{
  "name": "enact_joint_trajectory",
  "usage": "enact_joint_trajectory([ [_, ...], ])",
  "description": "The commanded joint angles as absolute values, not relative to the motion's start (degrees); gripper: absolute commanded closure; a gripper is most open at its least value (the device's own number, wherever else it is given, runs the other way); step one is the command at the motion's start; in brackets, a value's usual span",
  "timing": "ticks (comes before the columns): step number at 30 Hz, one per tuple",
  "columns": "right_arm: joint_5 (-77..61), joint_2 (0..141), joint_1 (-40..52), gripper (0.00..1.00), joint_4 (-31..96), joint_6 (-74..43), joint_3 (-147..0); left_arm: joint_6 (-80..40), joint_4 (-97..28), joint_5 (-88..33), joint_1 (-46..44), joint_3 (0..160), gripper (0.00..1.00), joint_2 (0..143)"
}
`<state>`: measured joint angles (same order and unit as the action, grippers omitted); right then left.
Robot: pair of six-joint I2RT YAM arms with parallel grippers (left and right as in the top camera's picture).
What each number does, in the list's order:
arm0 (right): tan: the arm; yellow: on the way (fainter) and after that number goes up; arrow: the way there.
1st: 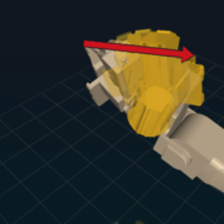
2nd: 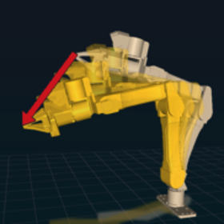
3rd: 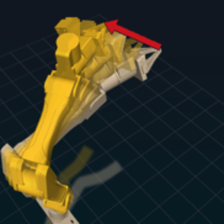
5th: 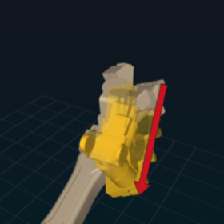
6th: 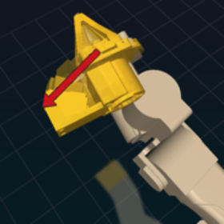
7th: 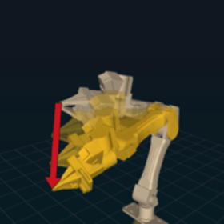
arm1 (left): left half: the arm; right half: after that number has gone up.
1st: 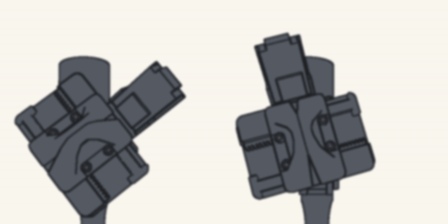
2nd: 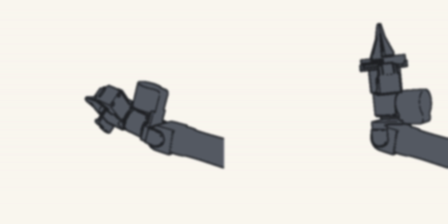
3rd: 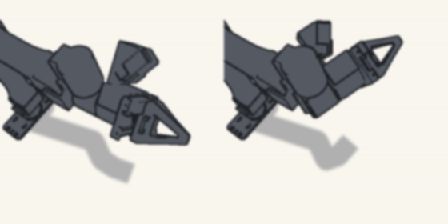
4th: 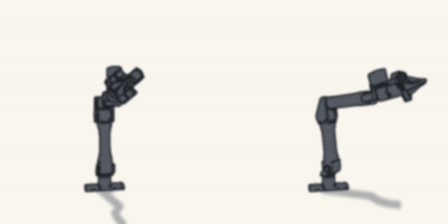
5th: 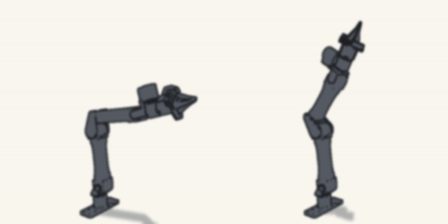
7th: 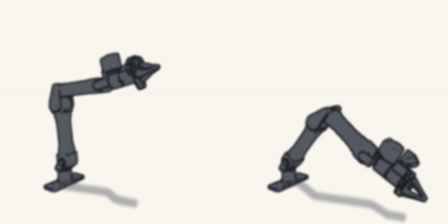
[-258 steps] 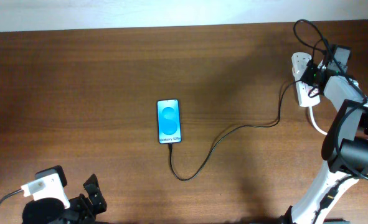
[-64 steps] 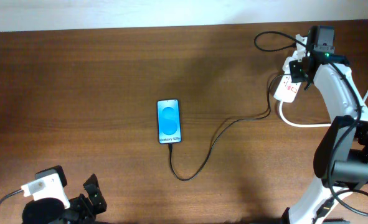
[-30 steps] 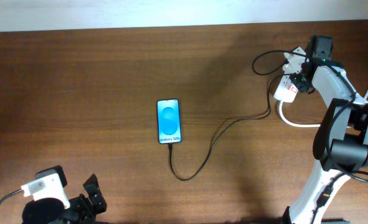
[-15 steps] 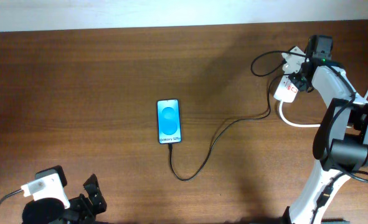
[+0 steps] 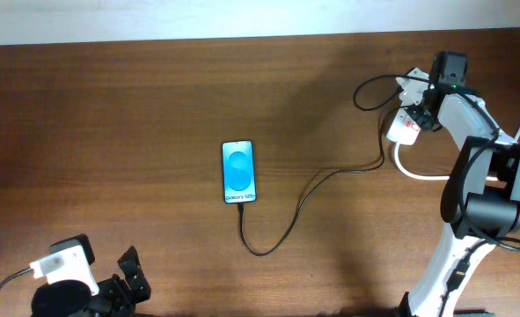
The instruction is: Plug charger to phone and switch on socket
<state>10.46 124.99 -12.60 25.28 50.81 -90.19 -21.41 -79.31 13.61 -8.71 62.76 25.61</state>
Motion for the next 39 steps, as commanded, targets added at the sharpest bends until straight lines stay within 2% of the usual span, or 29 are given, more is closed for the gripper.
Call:
enact_joint_trajectory([
  [1,9.6,126.5,-9.7,0.96,25.3,52.0,-90.2,-20.7,-79.1,14.4,-8.7,62.7,0.01,25.3],
  [17,12.5,127.9,-6.4,0.96,26.1,52.5,-90.2,-20.7,-79.1,14.4,-8.7,62.7,0.01,25.3],
  [23,14.3,125.3,-8.6,0.96,27.4,49.1,-90.2,-20.8,-79.1,14.4,-8.7,62.7,0.01,25.3],
  [27,14.5,121.8,-9.5,0.96,27.6,52.9,-90.2,-20.8,-79.1,14.4,-8.7,62.7,0.01,25.3],
  [39,12.4,122.3,-11.7,0.96,25.6,53.1,-90.2,-20.8,-79.1,14.4,-8.7,62.7,0.01,25.3],
])
